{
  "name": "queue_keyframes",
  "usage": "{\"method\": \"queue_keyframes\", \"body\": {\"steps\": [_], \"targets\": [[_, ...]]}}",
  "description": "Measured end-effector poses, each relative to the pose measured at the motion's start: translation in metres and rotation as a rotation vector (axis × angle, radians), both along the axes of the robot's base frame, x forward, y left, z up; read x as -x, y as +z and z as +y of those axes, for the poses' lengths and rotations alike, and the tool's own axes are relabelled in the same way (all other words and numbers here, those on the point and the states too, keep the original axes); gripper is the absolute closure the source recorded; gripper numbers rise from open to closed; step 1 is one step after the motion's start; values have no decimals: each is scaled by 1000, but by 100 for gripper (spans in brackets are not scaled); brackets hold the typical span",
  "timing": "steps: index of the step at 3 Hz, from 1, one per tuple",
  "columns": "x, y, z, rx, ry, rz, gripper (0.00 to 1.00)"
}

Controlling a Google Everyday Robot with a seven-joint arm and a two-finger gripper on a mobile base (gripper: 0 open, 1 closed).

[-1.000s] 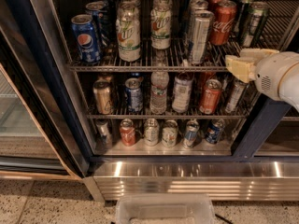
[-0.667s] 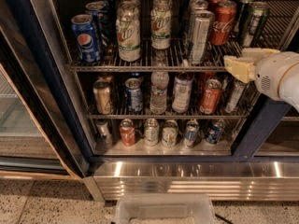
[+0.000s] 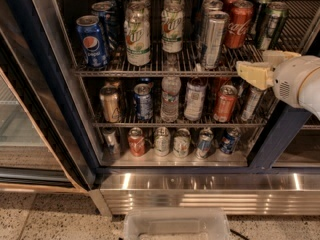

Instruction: Pick green can from top shelf of fridge

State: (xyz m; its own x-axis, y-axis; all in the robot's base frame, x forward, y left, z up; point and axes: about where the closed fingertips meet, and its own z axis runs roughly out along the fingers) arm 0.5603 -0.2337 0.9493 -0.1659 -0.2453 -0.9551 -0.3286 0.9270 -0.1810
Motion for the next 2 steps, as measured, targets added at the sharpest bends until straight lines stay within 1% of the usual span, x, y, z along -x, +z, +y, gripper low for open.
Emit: {"method": "queue_keyframes", "body": {"steps": [1,2], "targets": [[0,0,0,0,0,0,26],[0,0,0,0,0,0,15]]}}
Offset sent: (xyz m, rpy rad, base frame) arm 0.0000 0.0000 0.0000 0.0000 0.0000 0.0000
